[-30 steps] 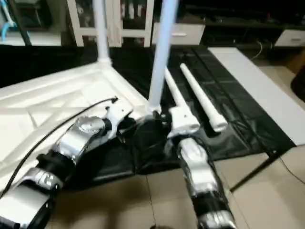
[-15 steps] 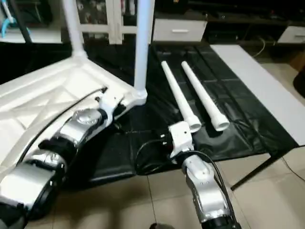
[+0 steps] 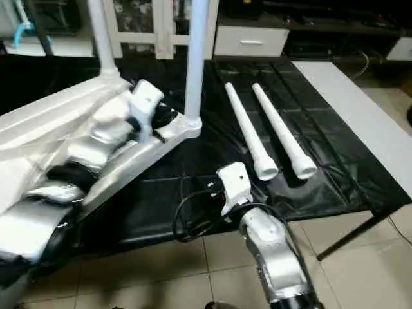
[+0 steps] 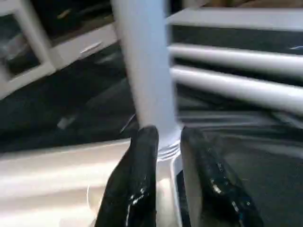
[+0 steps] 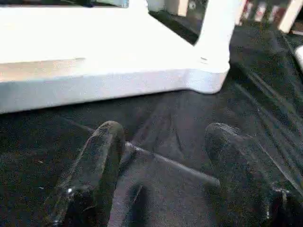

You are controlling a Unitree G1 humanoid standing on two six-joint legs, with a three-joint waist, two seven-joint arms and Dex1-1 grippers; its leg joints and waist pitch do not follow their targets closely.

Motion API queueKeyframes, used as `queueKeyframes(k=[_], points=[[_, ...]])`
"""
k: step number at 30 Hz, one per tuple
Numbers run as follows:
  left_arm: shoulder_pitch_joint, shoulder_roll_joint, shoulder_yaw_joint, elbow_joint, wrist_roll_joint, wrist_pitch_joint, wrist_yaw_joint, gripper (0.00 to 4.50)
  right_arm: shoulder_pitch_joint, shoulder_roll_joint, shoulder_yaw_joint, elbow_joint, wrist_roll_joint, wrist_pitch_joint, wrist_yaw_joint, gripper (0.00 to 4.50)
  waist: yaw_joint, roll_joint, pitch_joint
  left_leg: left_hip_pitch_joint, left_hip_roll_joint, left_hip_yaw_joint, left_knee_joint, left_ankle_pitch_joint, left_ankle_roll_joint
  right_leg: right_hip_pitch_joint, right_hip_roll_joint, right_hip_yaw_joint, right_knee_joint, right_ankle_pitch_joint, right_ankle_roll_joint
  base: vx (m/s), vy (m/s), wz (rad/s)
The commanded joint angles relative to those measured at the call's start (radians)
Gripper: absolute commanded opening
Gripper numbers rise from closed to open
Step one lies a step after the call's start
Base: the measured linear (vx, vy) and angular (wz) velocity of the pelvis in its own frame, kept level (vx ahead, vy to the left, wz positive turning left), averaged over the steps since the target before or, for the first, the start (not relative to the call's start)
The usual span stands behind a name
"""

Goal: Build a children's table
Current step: Rotate table base

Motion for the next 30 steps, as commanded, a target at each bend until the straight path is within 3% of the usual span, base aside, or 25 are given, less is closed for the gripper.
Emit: queueKeyframes(k=[1,2,3,4,5,7,8,9,10,11,12,14,15,16,17,18,19,20,23,24,26,30], points=[[0.099,0.073,-0.045,-0.241,-0.072,0.159,-0.171,0.94,0.004,-0.020,-0.010,-0.033,0.016,0.018,0.019,3.02,0.012,0.014,-0.065,0.010,0.043,-0.009,-0.075,-0.140,0.078,0.075,-0.055,0.042,-0.031,-0.070,-0.282,0.000,0.000,0.00],[0.140,0.109,-0.056,-0.330,-0.098,0.202,-0.208,0.94,0.005,-0.025,-0.010,-0.038,0.013,0.016,0.022,3.02,0.008,0.012,-0.065,0.010,0.045,-0.008,-0.075,-0.137,0.073,0.076,-0.054,0.043,-0.028,-0.070,-0.287,0.000,0.000,0.00],[0.233,0.221,-0.067,-0.521,-0.162,0.332,-0.257,0.94,0.012,-0.027,-0.014,-0.050,0.019,0.020,0.033,3.02,0.008,0.014,-0.065,0.017,0.042,-0.002,-0.074,-0.146,0.071,0.068,-0.048,0.044,-0.031,-0.077,-0.287,0.000,0.000,0.00],[0.240,0.230,-0.067,-0.533,-0.164,0.339,-0.260,0.94,0.013,-0.027,-0.014,-0.051,0.019,0.021,0.033,3.02,0.004,0.020,-0.063,0.013,0.047,-0.006,-0.078,-0.162,0.054,0.071,-0.051,0.046,-0.025,-0.096,-0.278,0.000,0.000,0.00],[0.315,0.354,-0.078,-0.650,-0.162,0.394,-0.296,0.94,0.018,-0.031,-0.011,-0.059,0.020,0.022,0.043,3.02,0.001,0.012,-0.059,0.020,0.044,0.001,-0.079,-0.194,0.041,0.060,-0.042,0.045,-0.035,-0.145,-0.260,0.000,0.000,0.00],[0.346,0.410,-0.080,-0.688,-0.158,0.412,-0.317,0.94,0.021,-0.032,-0.009,-0.062,0.019,0.024,0.047,3.02,0.001,0.022,-0.056,0.019,0.044,-0.001,-0.084,-0.227,0.022,0.060,-0.041,0.047,-0.037,-0.202,-0.237,0.000,0.000,0.00],[0.383,0.473,-0.081,-0.729,-0.158,0.422,-0.351,0.94,0.023,-0.035,-0.004,-0.065,0.019,0.026,0.054,3.02,0.004,0.026,-0.049,0.036,0.042,0.003,-0.085,-0.301,-0.010,0.042,-0.036,0.048,-0.051,-0.287,-0.208,0.000,0.000,0.00],[0.402,0.504,-0.081,-0.749,-0.159,0.424,-0.372,0.94,0.024,-0.036,-0.002,-0.067,0.019,0.028,0.058,3.02,0.005,0.026,-0.047,0.038,0.043,0.003,-0.086,-0.322,-0.019,0.039,-0.037,0.049,-0.052,-0.309,-0.199,0.000,0.000,0.00],[0.420,0.532,-0.073,-0.776,-0.175,0.452,-0.398,0.94,0.026,-0.038,0.000,-0.070,0.020,0.030,0.062,3.02,0.007,0.019,-0.044,0.038,0.044,0.001,-0.088,-0.352,-0.033,0.039,-0.039,0.051,-0.054,-0.362,-0.178,0.000,0.000,0.00],[0.432,0.549,-0.069,-0.791,-0.185,0.463,-0.412,0.94,0.027,-0.038,0.001,-0.072,0.021,0.032,0.065,3.02,0.008,0.021,-0.042,0.038,0.043,0.001,-0.090,-0.361,-0.037,0.036,-0.037,0.052,-0.057,-0.383,-0.168,0.000,0.000,0.00],[0.485,0.627,-0.052,-0.857,-0.211,0.517,-0.479,0.94,0.030,-0.044,0.009,-0.079,0.024,0.038,0.076,3.02,0.012,0.023,-0.042,0.043,0.042,0.001,-0.089,-0.382,-0.050,0.030,-0.037,0.053,-0.059,-0.404,-0.154,0.000,0.000,0.00],[0.531,0.679,-0.032,-0.919,-0.199,0.563,-0.533,0.94,0.033,-0.048,0.014,-0.087,0.027,0.042,0.081,3.02,0.010,0.021,-0.040,0.030,0.041,-0.005,-0.096,-0.377,-0.056,0.038,-0.038,0.055,-0.057,-0.430,-0.125,0.000,0.000,0.00],[0.531,0.679,-0.032,-0.919,-0.199,0.563,-0.533,0.94,0.033,-0.048,0.014,-0.087,0.027,0.042,0.081,3.02,0.011,0.021,-0.041,0.037,0.041,-0.001,-0.095,-0.382,-0.056,0.031,-0.035,0.055,-0.061,-0.434,-0.121,0.000,0.000,0.00],[0.572,0.730,-0.028,-0.941,-0.141,0.589,-0.530,0.94,0.036,-0.050,0.017,-0.095,0.027,0.048,0.084,3.02,0.016,0.023,-0.041,0.044,0.039,0.001,-0.091,-0.385,-0.057,0.026,-0.035,0.057,-0.064,-0.435,-0.119,0.000,0.000,0.00],[0.583,0.746,-0.028,-0.951,-0.130,0.607,-0.510,0.94,0.038,-0.050,0.018,-0.099,0.027,0.050,0.085,3.02,0.016,0.022,-0.042,0.039,0.041,-0.001,-0.091,-0.381,-0.059,0.030,-0.038,0.058,-0.060,-0.426,-0.120,0.000,0.000,0.00],[0.583,0.746,-0.027,-0.946,-0.122,0.618,-0.488,0.94,0.039,-0.049,0.019,-0.100,0.027,0.051,0.085,3.02,0.014,0.019,-0.039,0.026,0.039,-0.006,-0.096,-0.379,-0.057,0.038,-0.037,0.058,-0.059,-0.453,-0.104,0.000,0.000,0.00],[0.577,0.746,-0.033,-0.943,-0.120,0.656,-0.431,0.94,0.041,-0.049,0.018,-0.103,0.026,0.054,0.087,3.02,0.016,0.021,-0.041,0.036,0.038,-0.004,-0.092,-0.391,-0.059,0.029,-0.034,0.058,-0.063,-0.471,-0.095,0.000,0.000,0.00],[0.570,0.742,-0.041,-0.935,-0.114,0.671,-0.399,0.94,0.042,-0.048,0.018,-0.105,0.026,0.054,0.088,3.02,0.017,0.021,-0.041,0.038,0.037,-0.004,-0.090,-0.398,-0.060,0.026,-0.034,0.060,-0.063,-0.472,-0.096,0.000,0.000,0.00],[0.539,0.698,-0.059,-0.870,-0.071,0.696,-0.297,0.94,0.049,-0.049,0.025,-0.115,0.019,0.056,0.094,3.02,0.021,0.021,-0.045,0.033,0.033,-0.005,-0.089,-0.369,-0.059,0.031,-0.029,0.063,-0.063,-0.446,-0.097,0.000,0.000,0.00],[0.533,0.690,-0.064,-0.852,-0.055,0.693,-0.277,0.94,0.051,-0.051,0.026,-0.118,0.017,0.055,0.096,3.02,0.022,0.028,-0.045,0.033,0.032,-0.006,-0.089,-0.366,-0.060,0.032,-0.028,0.063,-0.062,-0.436,-0.097,0.000,0.000,0.00],[0.533,0.689,-0.066,-0.850,-0.046,0.694,-0.270,0.94,0.052,-0.052,0.027,-0.121,0.016,0.056,0.096,3.02,0.020,0.021,-0.050,0.021,0.032,-0.009,-0.089,-0.334,-0.057,0.044,-0.031,0.063,-0.056,-0.400,-0.100,0.000,0.000,0.00],[0.554,0.681,-0.072,-0.870,-0.050,0.723,-0.326,0.94,0.062,-0.062,0.029,-0.133,0.019,0.065,0.096,3.02,0.020,0.023,-0.052,0.025,0.032,-0.007,-0.087,-0.308,-0.053,0.044,-0.028,0.064,-0.051,-0.338,-0.126,0.000,0.000,0.00]])
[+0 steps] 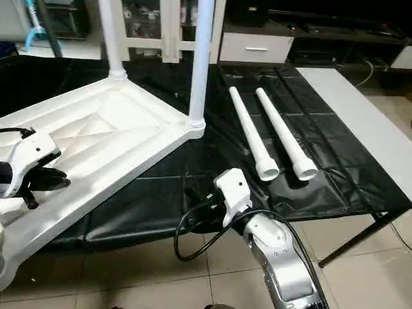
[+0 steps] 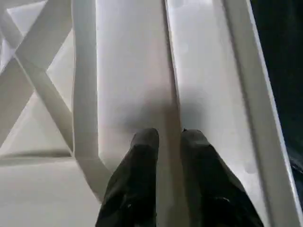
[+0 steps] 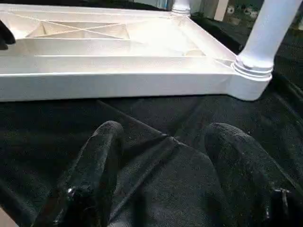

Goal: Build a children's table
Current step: Rotate table base

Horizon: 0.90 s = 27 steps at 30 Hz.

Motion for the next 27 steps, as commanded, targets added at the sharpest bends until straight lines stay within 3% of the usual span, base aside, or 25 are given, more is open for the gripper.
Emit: queueKeyframes(k=[1,5,7,10,13,14,17,21,27], points=[[0.005,-0.012,-0.022,-0.017,0.005,0.012,-0.023,0.94,0.005,-0.010,-0.002,-0.024,0.001,0.014,0.004,3.02,-0.003,0.029,-0.056,0.017,0.024,-0.018,-0.086,-0.299,-0.043,0.042,-0.041,0.039,-0.064,-0.305,-0.140,0.000,0.000,0.00],[-0.012,-0.043,-0.012,-0.003,-0.017,0.032,0.025,0.94,0.006,-0.011,-0.003,-0.026,0.001,0.018,0.006,3.02,0.000,0.030,-0.061,0.018,0.023,-0.013,-0.080,-0.251,-0.035,0.047,-0.040,0.039,-0.054,-0.214,-0.175,0.000,0.000,0.00],[-0.021,-0.049,-0.006,0.000,-0.025,0.041,0.029,0.94,0.008,-0.013,-0.004,-0.029,0.002,0.020,0.008,3.02,-0.001,0.034,-0.062,0.016,0.021,-0.013,-0.079,-0.238,-0.033,0.050,-0.038,0.038,-0.052,-0.196,-0.179,0.000,0.000,0.00],[-0.030,-0.047,-0.018,0.007,-0.020,0.053,0.015,0.94,0.014,-0.028,0.002,-0.048,0.011,0.041,0.031,3.02,0.000,0.031,-0.062,0.017,0.021,-0.013,-0.079,-0.229,-0.029,0.052,-0.037,0.037,-0.050,-0.186,-0.183,0.000,0.000,0.00],[-0.022,-0.043,-0.046,0.018,0.013,0.046,0.007,0.94,0.026,-0.063,0.035,-0.085,0.054,0.091,0.110,3.02,0.002,0.030,-0.059,0.017,0.024,-0.015,-0.080,-0.248,-0.023,0.055,-0.038,0.037,-0.053,-0.220,-0.169,0.000,0.000,0.00],[-0.020,-0.049,-0.057,0.031,0.027,0.041,0.012,0.94,0.042,-0.102,0.063,-0.135,0.109,0.141,0.196,3.02,0.002,0.031,-0.058,0.016,0.023,-0.015,-0.079,-0.263,-0.018,0.055,-0.040,0.038,-0.057,-0.239,-0.163,0.000,0.000,0.00],[-0.024,-0.063,-0.061,0.045,0.035,0.038,0.027,0.94,0.053,-0.151,0.085,-0.184,0.150,0.170,0.275,3.02,0.003,0.031,-0.058,0.017,0.025,-0.017,-0.079,-0.282,-0.013,0.053,-0.041,0.037,-0.060,-0.266,-0.161,0.000,0.000,0.00],[-0.031,-0.072,-0.071,0.048,0.029,0.053,0.043,0.94,0.046,-0.171,0.059,-0.212,0.188,0.182,0.305,3.02,0.005,0.030,-0.055,0.017,0.026,-0.020,-0.081,-0.315,-0.022,0.048,-0.043,0.037,-0.067,-0.333,-0.149,0.000,0.000,0.00],[-0.036,-0.086,-0.067,0.045,0.031,0.077,0.050,0.50,0.038,-0.176,0.051,-0.222,0.189,0.193,0.302,3.02,0.004,0.029,-0.054,0.019,0.026,-0.023,-0.080,-0.339,-0.031,0.044,-0.043,0.035,-0.072,-0.381,-0.134,0.000,0.000,0.00]])
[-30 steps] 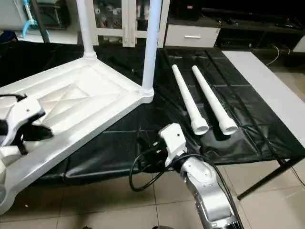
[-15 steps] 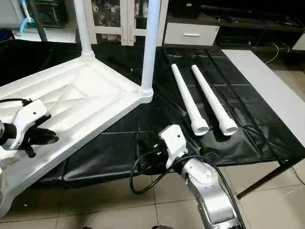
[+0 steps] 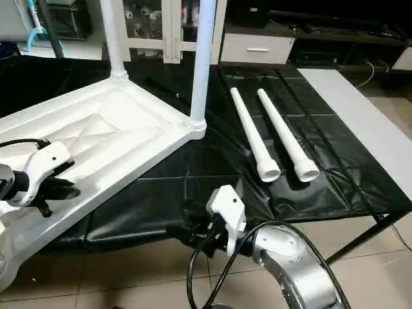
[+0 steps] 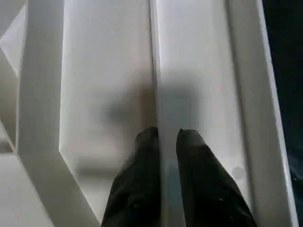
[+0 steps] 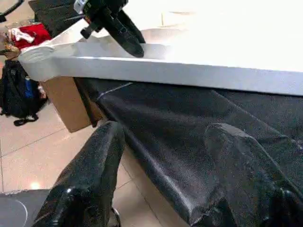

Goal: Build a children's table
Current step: Rotate table base

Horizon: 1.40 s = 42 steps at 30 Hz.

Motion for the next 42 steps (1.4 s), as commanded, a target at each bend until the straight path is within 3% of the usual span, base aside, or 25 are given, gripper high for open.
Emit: queueKeyframes(k=[1,7,9,10,19,22,24,26,28,29,30,32,33,34,37,39,40,42], points=[[-0.018,-0.007,-0.005,0.001,0.005,0.010,0.003,0.42,-0.006,-0.012,-0.023,-0.026,0.016,0.019,0.003,3.02,0.000,0.029,-0.053,0.020,0.024,-0.020,-0.084,-0.343,-0.030,0.038,-0.044,0.036,-0.075,-0.384,-0.133,0.000,0.000,0.00],[-0.046,-0.053,0.034,0.035,0.004,0.016,0.061,0.02,-0.010,-0.013,-0.015,-0.033,0.020,0.027,-0.001,3.02,0.000,0.029,-0.049,0.021,0.024,-0.024,-0.086,-0.374,-0.034,0.039,-0.045,0.033,-0.078,-0.415,-0.128,0.000,0.000,0.00],[-0.054,-0.061,0.036,0.041,0.006,0.019,0.077,0.02,-0.010,-0.014,-0.015,-0.030,0.014,0.020,-0.003,3.02,0.000,0.027,-0.049,0.027,0.023,-0.025,-0.084,-0.402,-0.034,0.036,-0.047,0.033,-0.085,-0.469,-0.112,0.000,0.000,0.00],[-0.056,-0.062,0.036,0.043,0.007,0.019,0.079,0.02,-0.010,-0.013,-0.014,-0.029,0.011,0.019,-0.004,3.02,0.002,0.032,-0.050,0.027,0.023,-0.027,-0.085,-0.399,-0.036,0.037,-0.049,0.033,-0.085,-0.473,-0.109,0.000,0.000,0.00],[-0.066,-0.076,0.040,0.061,0.013,0.022,0.093,0.02,-0.004,-0.012,-0.011,-0.033,0.008,0.021,-0.009,3.02,-0.001,0.030,-0.048,0.026,0.021,-0.033,-0.085,-0.426,-0.034,0.035,-0.049,0.026,-0.096,-0.540,-0.081,0.000,0.000,0.00],[-0.082,-0.104,0.058,0.080,0.014,0.014,0.131,0.02,-0.006,-0.009,-0.015,-0.030,0.006,0.017,-0.015,3.02,0.000,0.031,-0.046,0.031,0.020,-0.034,-0.083,-0.442,-0.032,0.029,-0.047,0.025,-0.102,-0.564,-0.076,0.000,0.000,0.00],[-0.145,-0.189,0.108,0.145,-0.001,-0.018,0.218,0.02,-0.016,0.000,-0.020,-0.018,0.000,0.009,-0.028,3.02,0.002,0.030,-0.047,0.032,0.017,-0.036,-0.080,-0.441,-0.031,0.028,-0.047,0.022,-0.106,-0.575,-0.072,0.000,0.000,0.00],[-0.171,-0.218,0.122,0.175,-0.004,-0.034,0.248,0.02,-0.020,0.003,-0.022,-0.014,-0.003,0.007,-0.032,3.02,0.005,0.028,-0.050,0.025,0.016,-0.040,-0.080,-0.420,-0.023,0.033,-0.050,0.021,-0.105,-0.562,-0.071,0.000,0.000,0.00],[-0.232,-0.268,0.139,0.257,-0.002,-0.084,0.307,0.02,-0.029,0.006,-0.023,-0.006,-0.007,0.005,-0.037,3.02,0.002,0.022,-0.053,0.011,0.017,-0.043,-0.084,-0.394,-0.021,0.043,-0.052,0.020,-0.100,-0.538,-0.071,0.000,0.000,0.00],[-0.303,-0.320,0.147,0.376,0.004,-0.160,0.370,0.02,-0.035,0.009,-0.023,-0.001,-0.010,0.004,-0.042,3.02,0.004,0.024,-0.053,0.015,0.014,-0.040,-0.080,-0.381,-0.012,0.038,-0.050,0.016,-0.106,-0.511,-0.072,0.000,0.000,0.00],[-0.317,-0.329,0.147,0.400,0.005,-0.174,0.380,0.02,-0.036,0.010,-0.022,0.000,-0.011,0.003,-0.043,3.02,0.004,0.024,-0.053,0.019,0.012,-0.038,-0.077,-0.386,-0.007,0.035,-0.048,0.014,-0.111,-0.512,-0.069,0.000,0.000,0.00],[-0.384,-0.383,0.166,0.522,-0.002,-0.252,0.437,0.02,-0.041,0.013,-0.020,0.002,-0.014,0.003,-0.049,3.02,0.004,0.021,-0.058,0.004,0.016,-0.045,-0.083,-0.345,-0.009,0.054,-0.055,0.012,-0.101,-0.452,-0.082,0.000,0.000,0.00],[-0.384,-0.383,0.166,0.522,-0.002,-0.252,0.437,0.02,-0.041,0.013,-0.020,0.002,-0.014,0.003,-0.049,3.02,0.005,0.022,-0.062,-0.004,0.020,-0.048,-0.086,-0.310,-0.012,0.064,-0.058,0.011,-0.091,-0.387,-0.094,0.000,0.000,0.00],[-0.408,-0.402,0.170,0.569,-0.004,-0.284,0.459,0.02,-0.042,0.014,-0.019,0.004,-0.017,0.002,-0.052,3.02,0.005,0.019,-0.061,-0.004,0.021,-0.047,-0.087,-0.291,-0.010,0.063,-0.058,0.011,-0.086,-0.334,-0.111,0.000,0.000,0.00],[-0.500,-0.485,0.209,0.731,-0.013,-0.430,0.552,0.02,-0.050,0.023,-0.019,0.018,-0.034,-0.003,-0.073,3.02,0.009,0.018,-0.067,0.005,0.019,-0.039,-0.075,-0.264,0.005,0.057,-0.057,0.013,-0.082,-0.249,-0.151,0.000,0.000,0.00],[-0.544,-0.521,0.216,0.805,-0.015,-0.508,0.586,0.02,-0.054,0.026,-0.020,0.024,-0.041,-0.005,-0.081,3.02,0.017,0.019,-0.073,0.008,0.025,-0.037,-0.071,-0.220,0.012,0.059,-0.060,0.016,-0.066,-0.157,-0.192,0.051,-0.002,0.09],[-0.558,-0.536,0.222,0.828,-0.020,-0.543,0.596,0.02,-0.054,0.027,-0.021,0.025,-0.045,-0.004,-0.086,3.02,0.018,0.017,-0.074,0.000,0.022,-0.035,-0.068,-0.163,0.027,0.064,-0.058,0.016,-0.059,-0.085,-0.211,0.060,-0.003,0.05],[-0.587,-0.560,0.241,0.877,-0.033,-0.586,0.625,0.02,-0.054,0.026,-0.021,0.026,-0.049,-0.006,-0.090,3.02,0.022,0.022,-0.079,-0.003,0.022,-0.035,-0.062,-0.078,0.045,0.071,-0.057,0.014,-0.043,0.032,-0.239,0.063,0.000,-0.02]])
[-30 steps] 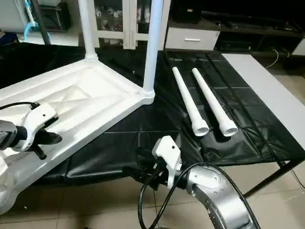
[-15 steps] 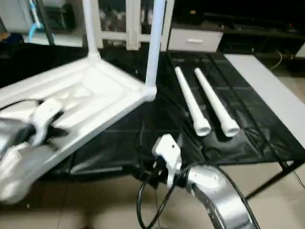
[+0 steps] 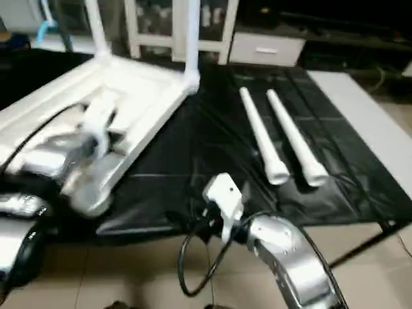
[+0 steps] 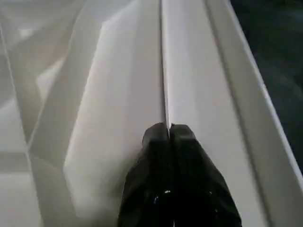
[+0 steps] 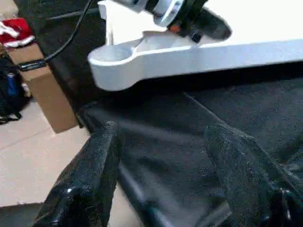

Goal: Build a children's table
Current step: Rotate table base

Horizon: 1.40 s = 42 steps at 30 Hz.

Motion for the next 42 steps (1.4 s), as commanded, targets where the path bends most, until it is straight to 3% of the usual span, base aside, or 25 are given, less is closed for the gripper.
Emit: queueKeyframes(k=[1,2,3,6,10,11,15,16,20,23,25,27,28,30,31,32,33,35,36,37,38,40,42], points=[[-0.067,-0.009,0.036,-0.017,-0.027,-0.092,0.027,0.02,-0.004,-0.008,-0.018,0.014,-0.006,-0.008,-0.006,3.02,0.002,0.025,-0.089,0.020,0.024,-0.008,-0.069,-0.063,0.047,0.065,-0.054,0.037,-0.019,0.049,-0.247,0.063,0.004,-0.02],[-0.072,-0.012,0.026,-0.007,-0.021,-0.104,0.018,0.02,-0.002,-0.009,-0.017,0.013,-0.006,-0.008,-0.006,3.02,0.005,0.023,-0.091,0.021,0.023,-0.005,-0.065,-0.009,0.073,0.069,-0.055,0.038,-0.011,0.125,-0.275,0.057,0.005,-0.01],[-0.088,-0.020,0.021,0.032,-0.014,-0.127,0.004,0.02,0.001,-0.010,-0.014,0.011,-0.009,-0.008,-0.011,3.02,0.006,0.027,-0.091,0.022,0.024,-0.005,-0.065,-0.002,0.075,0.070,-0.055,0.037,-0.009,0.134,-0.282,0.057,0.005,-0.01],[-0.097,-0.028,-0.001,0.064,0.004,-0.140,-0.026,0.02,0.006,-0.009,-0.010,0.010,-0.012,-0.009,-0.016,3.02,0.011,0.024,-0.089,0.027,0.025,-0.001,-0.064,-0.011,0.095,0.069,-0.058,0.038,-0.013,0.128,-0.293,0.000,0.000,0.00],[-0.116,-0.035,-0.009,0.149,0.049,-0.194,0.003,0.02,0.007,-0.005,-0.004,0.017,-0.021,-0.015,-0.021,3.02,0.012,0.025,-0.082,0.030,0.030,-0.001,-0.071,-0.089,0.074,0.068,-0.061,0.038,-0.023,0.023,-0.273,0.000,0.000,0.00],[-0.118,-0.038,0.000,0.160,0.044,-0.203,0.011,0.02,0.007,-0.003,-0.005,0.017,-0.022,-0.015,-0.021,3.02,0.013,0.026,-0.078,0.031,0.030,-0.001,-0.076,-0.145,0.054,0.067,-0.061,0.039,-0.032,-0.048,-0.252,0.000,0.000,0.00],[-0.136,-0.044,0.003,0.202,0.044,-0.221,0.003,0.02,0.007,-0.002,-0.004,0.018,-0.024,-0.017,-0.023,3.02,0.015,0.028,-0.075,0.039,0.033,-0.001,-0.080,-0.203,0.016,0.060,-0.061,0.039,-0.040,-0.113,-0.237,0.000,0.000,0.00],[-0.140,-0.046,0.003,0.212,0.045,-0.226,0.000,0.37,0.006,-0.002,-0.003,0.019,-0.025,-0.019,-0.024,3.02,0.016,0.028,-0.076,0.037,0.033,-0.001,-0.080,-0.199,0.012,0.061,-0.061,0.039,-0.038,-0.104,-0.238,0.000,0.000,0.00],[-0.142,-0.051,0.000,0.228,0.049,-0.233,-0.004,0.66,0.005,-0.003,0.000,0.020,-0.028,-0.024,-0.025,3.02,0.021,0.026,-0.075,0.033,0.034,-0.003,-0.080,-0.185,0.010,0.064,-0.063,0.039,-0.034,-0.086,-0.234,0.000,0.000,0.00],[-0.148,-0.054,0.006,0.249,0.061,-0.246,-0.005,0.91,0.003,-0.001,0.003,0.023,-0.031,-0.027,-0.027,3.02,0.023,0.024,-0.063,0.034,0.030,-0.003,-0.088,-0.284,-0.010,0.064,-0.066,0.039,-0.053,-0.256,-0.192,0.000,0.000,0.00],[-0.153,-0.055,0.008,0.254,0.063,-0.262,0.001,1.03,0.003,-0.002,0.002,0.023,-0.033,-0.028,-0.028,3.02,0.023,0.024,-0.064,0.040,0.030,-0.006,-0.088,-0.317,-0.020,0.062,-0.069,0.039,-0.064,-0.339,-0.162,0.000,0.000,0.00],[-0.160,-0.053,0.008,0.253,0.065,-0.277,0.004,1.25,0.003,-0.002,0.003,0.020,-0.034,-0.027,-0.030,3.02,0.023,0.027,-0.067,0.038,0.032,-0.008,-0.089,-0.299,-0.021,0.062,-0.066,0.040,-0.061,-0.315,-0.158,0.000,0.000,0.00],[-0.163,-0.043,-0.004,0.235,0.070,-0.285,-0.041,1.35,0.007,-0.002,0.003,0.014,-0.033,-0.026,-0.031,3.02,0.023,0.033,-0.067,0.039,0.032,-0.009,-0.090,-0.295,-0.022,0.061,-0.065,0.040,-0.059,-0.292,-0.164,0.000,0.000,0.00],[-0.159,-0.017,-0.029,0.163,0.057,-0.250,-0.202,1.42,0.015,-0.004,0.002,0.004,-0.030,-0.026,-0.032,3.02,0.022,0.029,-0.066,0.040,0.031,-0.007,-0.092,-0.293,-0.022,0.061,-0.066,0.040,-0.062,-0.287,-0.168,0.000,0.000,0.00],[-0.141,0.003,-0.048,0.101,0.047,-0.212,-0.284,1.42,0.018,-0.005,0.001,0.000,-0.028,-0.025,-0.032,3.02,0.023,0.035,-0.068,0.038,0.033,-0.008,-0.092,-0.286,-0.027,0.061,-0.066,0.041,-0.055,-0.266,-0.181,0.000,0.000,0.00],[-0.047,0.095,-0.114,-0.149,0.006,-0.076,-0.479,1.42,0.025,-0.010,-0.003,-0.012,-0.020,-0.020,-0.028,3.02,0.024,0.029,-0.066,0.040,0.040,-0.008,-0.096,-0.279,-0.033,0.062,-0.072,0.042,-0.050,-0.256,-0.197,0.000,0.000,0.00],[-0.047,0.095,-0.114,-0.149,0.006,-0.076,-0.479,1.42,0.025,-0.010,-0.003,-0.012,-0.020,-0.020,-0.028,3.02,0.025,0.032,-0.066,0.036,0.047,-0.015,-0.102,-0.272,-0.040,0.070,-0.080,0.044,-0.040,-0.248,-0.205,0.000,0.000,0.00],[0.102,0.249,-0.195,-0.486,-0.049,0.061,-0.667,1.42,0.034,-0.015,-0.006,-0.026,-0.007,-0.014,-0.017,3.02,0.008,0.042,-0.069,0.035,0.049,-0.014,-0.104,-0.265,-0.058,0.069,-0.075,0.045,-0.024,-0.195,-0.217,0.000,0.000,0.00],[0.182,0.342,-0.217,-0.629,-0.079,0.108,-0.724,1.42,0.038,-0.018,-0.008,-0.030,-0.004,-0.013,-0.010,3.02,-0.004,0.038,-0.063,0.029,0.041,-0.006,-0.106,-0.267,-0.050,0.066,-0.060,0.045,-0.031,-0.199,-0.214,0.000,0.000,0.00],[0.248,0.422,-0.227,-0.728,-0.104,0.135,-0.764,1.42,0.038,-0.020,-0.010,-0.028,-0.003,-0.015,-0.006,3.02,-0.001,0.040,-0.066,0.038,0.043,-0.007,-0.102,-0.282,-0.059,0.062,-0.064,0.045,-0.026,-0.204,-0.216,0.000,0.000,0.00],[0.317,0.509,-0.236,-0.814,-0.129,0.163,-0.809,1.42,0.038,-0.021,-0.011,-0.025,-0.003,-0.016,-0.002,3.02,-0.016,0.038,-0.060,0.036,0.040,-0.005,-0.103,-0.314,-0.059,0.056,-0.061,0.047,-0.028,-0.271,-0.200,0.000,0.000,0.00],[0.421,0.629,-0.239,-0.903,-0.155,0.194,-0.864,1.42,0.037,-0.023,-0.010,-0.020,-0.006,-0.019,0.003,3.02,-0.022,0.039,-0.052,0.040,0.034,0.000,-0.102,-0.337,-0.051,0.046,-0.054,0.051,-0.040,-0.344,-0.182,0.000,0.000,0.00],[0.497,0.692,-0.221,-0.942,-0.174,0.228,-0.895,1.42,0.034,-0.023,-0.008,-0.017,-0.006,-0.021,0.007,3.02,-0.021,0.041,-0.048,0.049,0.034,0.002,-0.101,-0.365,-0.051,0.036,-0.051,0.051,-0.047,-0.404,-0.164,0.000,0.000,0.00]])
